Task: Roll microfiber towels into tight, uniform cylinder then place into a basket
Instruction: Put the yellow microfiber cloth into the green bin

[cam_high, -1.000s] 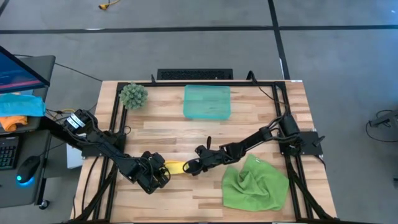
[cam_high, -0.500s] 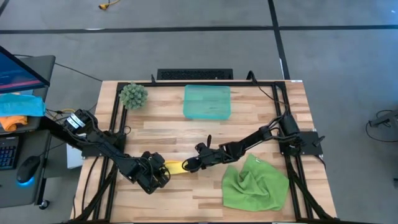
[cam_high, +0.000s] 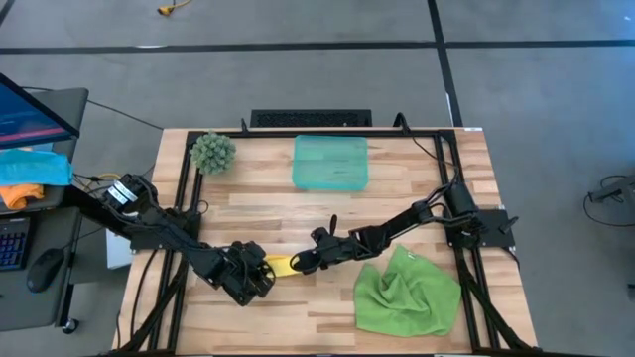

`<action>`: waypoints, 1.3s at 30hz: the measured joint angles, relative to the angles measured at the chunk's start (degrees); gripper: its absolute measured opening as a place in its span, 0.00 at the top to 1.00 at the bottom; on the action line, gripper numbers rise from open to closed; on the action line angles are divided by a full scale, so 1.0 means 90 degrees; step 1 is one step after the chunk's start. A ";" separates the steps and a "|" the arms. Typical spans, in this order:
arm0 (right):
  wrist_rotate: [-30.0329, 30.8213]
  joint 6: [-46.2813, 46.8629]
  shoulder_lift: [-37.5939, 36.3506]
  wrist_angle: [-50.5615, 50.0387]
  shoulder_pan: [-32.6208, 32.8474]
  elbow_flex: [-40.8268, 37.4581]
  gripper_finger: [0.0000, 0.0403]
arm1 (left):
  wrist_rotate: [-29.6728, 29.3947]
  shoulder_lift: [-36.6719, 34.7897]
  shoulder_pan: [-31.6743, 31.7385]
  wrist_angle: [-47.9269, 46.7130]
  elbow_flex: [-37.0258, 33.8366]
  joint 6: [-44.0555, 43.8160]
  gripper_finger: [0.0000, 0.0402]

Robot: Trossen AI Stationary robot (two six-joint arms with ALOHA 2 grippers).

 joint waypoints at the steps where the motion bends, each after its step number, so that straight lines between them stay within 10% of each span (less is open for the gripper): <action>1: -0.0012 -0.0001 0.0000 -0.0014 -0.0011 0.0000 0.38 | -0.0001 0.0001 0.0040 0.0056 0.0000 0.0104 0.71; 23: -0.0156 0.0165 -0.0020 -0.1039 -0.0039 0.0020 0.40 | 0.0058 -0.0007 0.0227 0.0270 0.0002 0.0519 0.71; 39: -0.0140 -0.0313 -0.0017 -0.1044 0.0001 0.0012 0.96 | 0.0096 -0.0002 0.0269 0.0510 0.0002 0.0854 0.71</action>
